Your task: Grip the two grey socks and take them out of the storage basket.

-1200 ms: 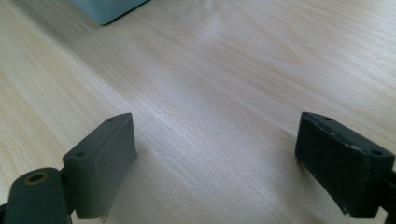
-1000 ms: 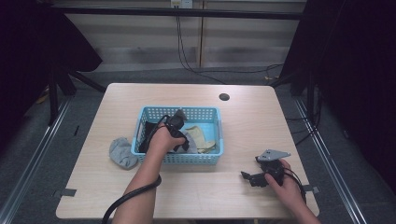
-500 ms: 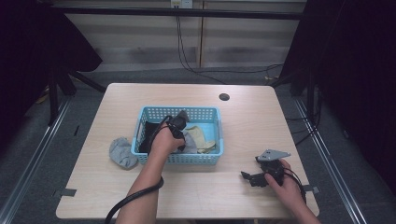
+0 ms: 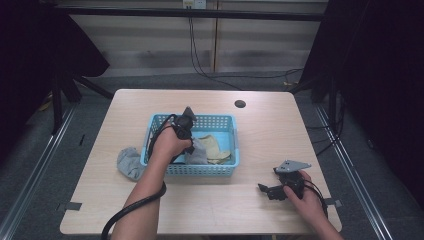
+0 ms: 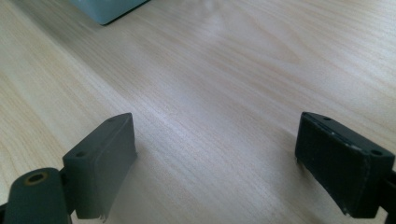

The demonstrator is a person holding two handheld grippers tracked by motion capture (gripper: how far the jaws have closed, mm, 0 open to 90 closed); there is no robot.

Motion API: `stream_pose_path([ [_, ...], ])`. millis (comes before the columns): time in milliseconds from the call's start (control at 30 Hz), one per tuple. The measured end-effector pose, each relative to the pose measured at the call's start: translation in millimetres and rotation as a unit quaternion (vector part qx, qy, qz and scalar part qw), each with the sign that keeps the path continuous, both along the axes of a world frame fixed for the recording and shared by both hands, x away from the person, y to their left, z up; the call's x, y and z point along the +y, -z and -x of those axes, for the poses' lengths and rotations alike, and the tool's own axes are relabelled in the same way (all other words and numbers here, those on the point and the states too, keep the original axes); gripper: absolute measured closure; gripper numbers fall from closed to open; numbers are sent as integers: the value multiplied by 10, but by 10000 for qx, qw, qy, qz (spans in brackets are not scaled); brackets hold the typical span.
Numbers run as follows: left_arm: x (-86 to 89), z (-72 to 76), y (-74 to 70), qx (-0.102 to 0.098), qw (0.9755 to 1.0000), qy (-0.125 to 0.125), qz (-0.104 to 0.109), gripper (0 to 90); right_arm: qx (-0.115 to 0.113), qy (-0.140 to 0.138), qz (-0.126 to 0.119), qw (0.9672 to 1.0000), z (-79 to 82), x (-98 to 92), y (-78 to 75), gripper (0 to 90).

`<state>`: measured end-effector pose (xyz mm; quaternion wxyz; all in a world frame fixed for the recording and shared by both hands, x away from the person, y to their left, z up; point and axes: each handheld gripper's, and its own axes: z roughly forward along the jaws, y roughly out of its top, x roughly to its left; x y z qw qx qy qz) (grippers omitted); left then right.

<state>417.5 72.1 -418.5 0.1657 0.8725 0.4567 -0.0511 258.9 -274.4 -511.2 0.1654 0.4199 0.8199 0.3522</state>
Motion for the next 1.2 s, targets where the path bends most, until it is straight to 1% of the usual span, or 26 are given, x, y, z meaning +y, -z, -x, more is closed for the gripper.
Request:
stream_pose_path([
  [67,34,-6,-45,22,10000,-26,36,861,2,0,-6,10000,-1,0,0,120],
  [167,80,-13,-115,-11,10000,-59,35,861,-22,-18,-1,10000,-4,-1,1,120],
  [233,109,-18,-159,-54,9999,-76,60,860,5,6,-3,10000,0,1,-1,120],
  [367,156,-25,-245,-119,9999,-93,0,860,-23,-16,0,10000,-4,-1,1,120],
  [500,185,-35,-335,-106,9999,-95,-52,860,5,5,-4,10000,0,1,-1,119],
  [600,191,-42,-394,-107,9999,-104,-72,860,-22,-16,-1,10000,-4,-1,1,119],
  [633,194,-46,-420,-111,9998,-99,-93,859,7,2,-3,10000,0,0,-1,119],
  [667,196,-49,-440,-124,9998,-103,-103,859,-20,-20,-1,10000,-4,-2,1,119],
  [867,228,-63,-540,-154,9997,-130,-118,859,5,4,-2,10000,0,1,-1,120],
  [1033,280,-68,-616,-149,9997,-153,-128,858,-20,-14,-1,10000,-4,-1,1,119],
  [1200,347,-74,-707,-183,9995,-193,-153,857,13,6,4,10000,1,0,-3,119],
])
